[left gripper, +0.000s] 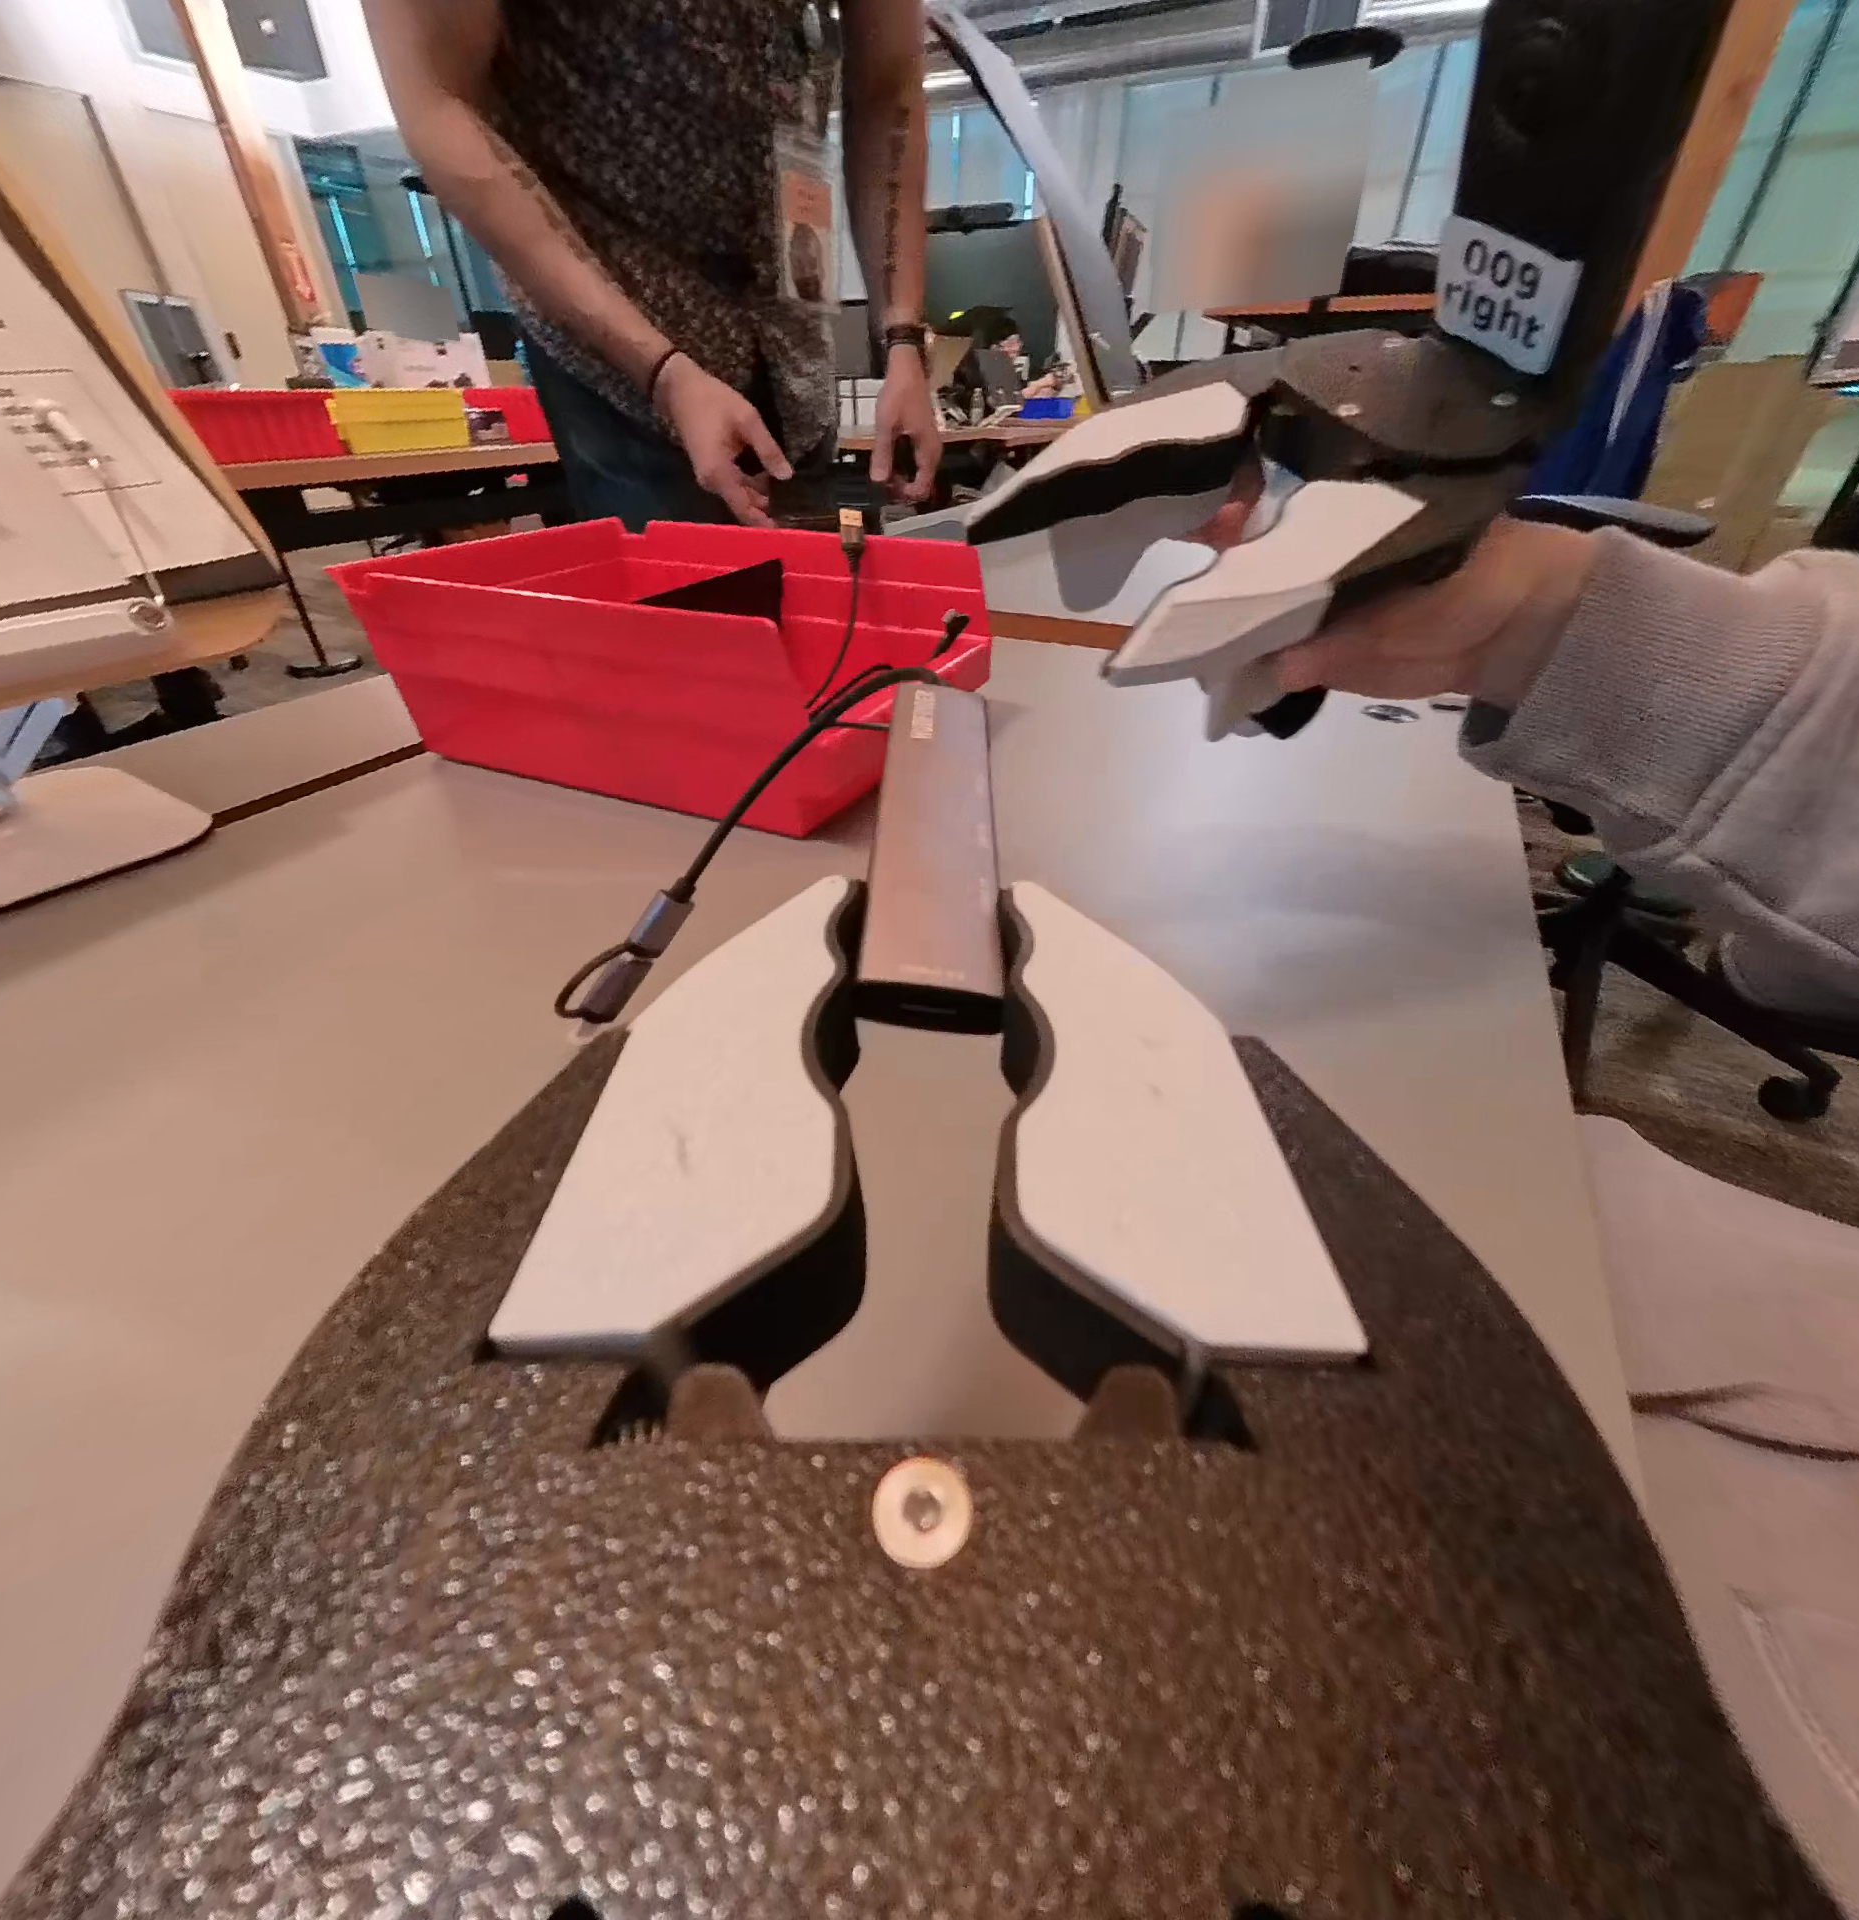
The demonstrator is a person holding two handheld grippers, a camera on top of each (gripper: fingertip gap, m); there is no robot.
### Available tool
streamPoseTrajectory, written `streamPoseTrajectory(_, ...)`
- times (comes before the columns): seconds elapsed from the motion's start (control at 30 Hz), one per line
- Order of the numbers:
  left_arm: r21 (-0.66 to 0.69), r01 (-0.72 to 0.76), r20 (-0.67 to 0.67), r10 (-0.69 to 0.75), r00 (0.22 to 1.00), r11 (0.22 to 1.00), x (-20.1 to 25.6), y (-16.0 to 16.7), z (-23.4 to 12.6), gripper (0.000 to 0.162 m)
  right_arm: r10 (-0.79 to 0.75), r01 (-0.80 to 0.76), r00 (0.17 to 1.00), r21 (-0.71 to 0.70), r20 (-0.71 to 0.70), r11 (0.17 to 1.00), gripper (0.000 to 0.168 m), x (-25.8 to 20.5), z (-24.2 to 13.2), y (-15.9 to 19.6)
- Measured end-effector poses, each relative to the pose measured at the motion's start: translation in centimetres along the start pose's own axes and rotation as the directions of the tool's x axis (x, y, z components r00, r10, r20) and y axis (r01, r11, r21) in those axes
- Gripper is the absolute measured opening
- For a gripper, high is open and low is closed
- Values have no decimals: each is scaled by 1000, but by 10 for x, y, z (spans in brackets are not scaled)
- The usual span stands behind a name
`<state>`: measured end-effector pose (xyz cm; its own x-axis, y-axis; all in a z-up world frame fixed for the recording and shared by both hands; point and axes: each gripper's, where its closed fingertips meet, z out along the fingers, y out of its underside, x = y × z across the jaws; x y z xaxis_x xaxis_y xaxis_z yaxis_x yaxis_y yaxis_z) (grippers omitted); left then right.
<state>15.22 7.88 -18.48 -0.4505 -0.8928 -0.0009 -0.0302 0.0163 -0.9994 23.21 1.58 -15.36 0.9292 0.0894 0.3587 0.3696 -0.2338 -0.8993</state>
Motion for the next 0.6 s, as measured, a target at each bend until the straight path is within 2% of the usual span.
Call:
streamPoseTrajectory(0.1, 23, -11, -59, 12, 998, 1000, 7, -2, -2, 23, 5, 0, 992, -36, 127, 999, 54, -9, 3, 0)
streamPoseTrajectory(0.13, 30, -12, -60, 14, 998, 999, 7, -3, -3, 23, -4, 13, 992, -67, 130, 998, 54, -7, 4, 2)
streamPoseTrajectory(0.23, 31, -8, -43, 9, 999, 999, 4, -3, -5, 23, -111, 115, 993, -303, 31, 946, 62, 16, -3, 41)
streamPoseTrajectory(0.27, 30, -10, -39, 11, 999, 1000, 4, -3, -5, 23, -98, 93, 995, -331, 2, 939, 61, 21, -8, 48)
streamPoseTrajectory(0.3, 29, -12, -36, 13, 999, 1000, 4, -3, -6, 23, -81, 72, 997, -320, -17, 945, 52, 24, -11, 52)
streamPoseTrajectory(0.37, 30, -11, -32, 12, 999, 999, 3, -3, -7, 23, -140, 123, 990, -326, -28, 937, 45, 28, -15, 65)
streamPoseTrajectory(0.4, 30, -5, -34, 6, 999, 1000, 3, -3, -8, 23, -198, 189, 980, -389, 17, 901, 45, 27, -15, 78)
streamPoseTrajectory(0.47, 32, 4, -36, -3, 999, 999, 3, -4, -8, 23, -396, 335, 918, -549, 9, 766, 46, 45, -14, 96)
streamPoseTrajectory(0.53, 35, 10, -36, -9, 999, 999, 2, -4, -8, 23, -570, 501, 821, -523, 36, 689, 40, 45, 0, 83)
streamPoseTrajectory(0.6, 42, 18, -35, -17, 999, 999, 1, -5, -9, 23, -642, 591, 758, -535, 111, 604, 31, 41, 14, 88)
